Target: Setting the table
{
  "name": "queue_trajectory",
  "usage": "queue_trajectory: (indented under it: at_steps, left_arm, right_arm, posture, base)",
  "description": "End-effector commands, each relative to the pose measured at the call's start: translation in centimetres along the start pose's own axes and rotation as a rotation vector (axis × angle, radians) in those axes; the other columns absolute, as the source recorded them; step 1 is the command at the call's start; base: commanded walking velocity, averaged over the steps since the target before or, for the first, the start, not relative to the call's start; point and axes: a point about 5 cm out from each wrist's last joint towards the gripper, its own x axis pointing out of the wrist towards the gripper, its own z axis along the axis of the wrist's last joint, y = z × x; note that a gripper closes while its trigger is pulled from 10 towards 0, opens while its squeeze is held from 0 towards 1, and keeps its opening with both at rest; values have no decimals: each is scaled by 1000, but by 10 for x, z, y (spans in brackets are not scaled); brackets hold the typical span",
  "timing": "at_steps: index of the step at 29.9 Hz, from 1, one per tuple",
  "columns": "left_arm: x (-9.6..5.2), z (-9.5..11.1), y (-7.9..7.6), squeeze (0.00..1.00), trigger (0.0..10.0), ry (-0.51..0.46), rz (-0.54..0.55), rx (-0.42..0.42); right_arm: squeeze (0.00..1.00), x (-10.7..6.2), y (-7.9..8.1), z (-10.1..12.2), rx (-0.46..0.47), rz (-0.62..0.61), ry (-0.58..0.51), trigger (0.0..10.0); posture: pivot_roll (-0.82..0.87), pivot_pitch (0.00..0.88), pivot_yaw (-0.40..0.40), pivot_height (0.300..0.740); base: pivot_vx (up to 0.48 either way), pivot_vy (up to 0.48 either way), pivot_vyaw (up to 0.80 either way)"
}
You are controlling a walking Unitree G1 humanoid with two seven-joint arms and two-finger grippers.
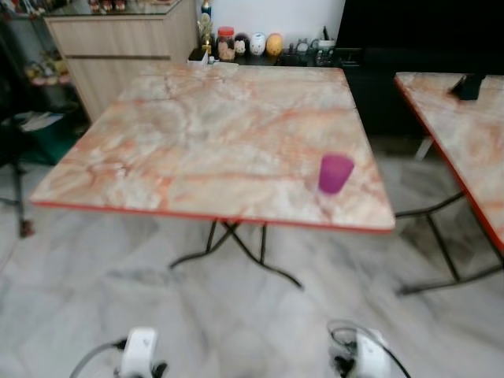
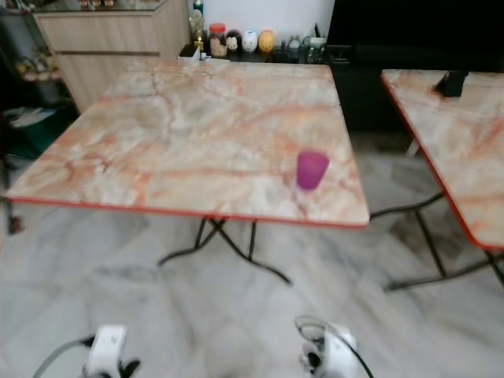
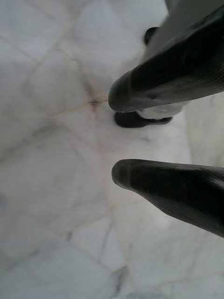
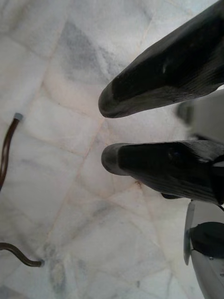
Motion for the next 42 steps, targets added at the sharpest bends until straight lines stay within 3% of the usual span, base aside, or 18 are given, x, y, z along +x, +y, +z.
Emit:
queue_trajectory:
  at_steps: [1,9,14,21,26,29,32,36,40,42]
  left_arm:
    - [0,-2,-4,0,10000,7,-5,-4]
    - [-2,-9,-1,0,10000,21,-7,-3]
    - [-3,-12,4,0,10000,30,1,0]
    - [-4,-14,7,0,10000,39,1,10]
    - [-4,-15,8,0,10000,42,3,13]
    - [-5,-16,9,0,10000,45,4,19]
    - [-5,-16,10,0,10000,46,5,20]
    - [-5,-17,13,0,10000,50,8,22]
    - [-6,-18,14,0,10000,54,10,28]
    - [-6,-17,14,0,10000,53,11,28]
  right_arm:
    - [0,-4,-12,-5,-1,-33,12,10000]
    - [0,-5,-15,1,-38,-23,-23,10000]
    - [0,-5,-19,10,-109,-20,-65,10000]
    - [0,-10,-28,34,-167,-5,-250,10000]
    - [0,-23,-32,50,-214,-9,-431,10000]
    - [0,-45,-18,74,-241,6,-596,10000]
    - [0,-52,-11,85,-236,3,-653,10000]
    - [0,-67,4,128,-208,-25,-793,10000]
    - [0,-73,23,171,-211,2,-871,10000]
    - [0,-73,26,177,-206,10,-881,10000]
  posture:
    - [25,0,9,736]
    - [13,0,5,736]
    - [10,0,0,736]
    - [-2,0,1,736]
    - [-7,0,-3,736]
    - [-9,0,-3,736]
    - [-8,0,-3,736]
    - [-19,0,7,736]
    - [-18,0,10,736]
    - [-14,0,8,736]
  base:
    - [296,0,0]
    - [0,0,0]
    - [0,0,0]
    - [0,0,0]
    - [0,0,0]
    - [0,0,0]
    - [0,0,0]
    - [0,0,0]
    - [0,0,0]
    - [0,0,0]
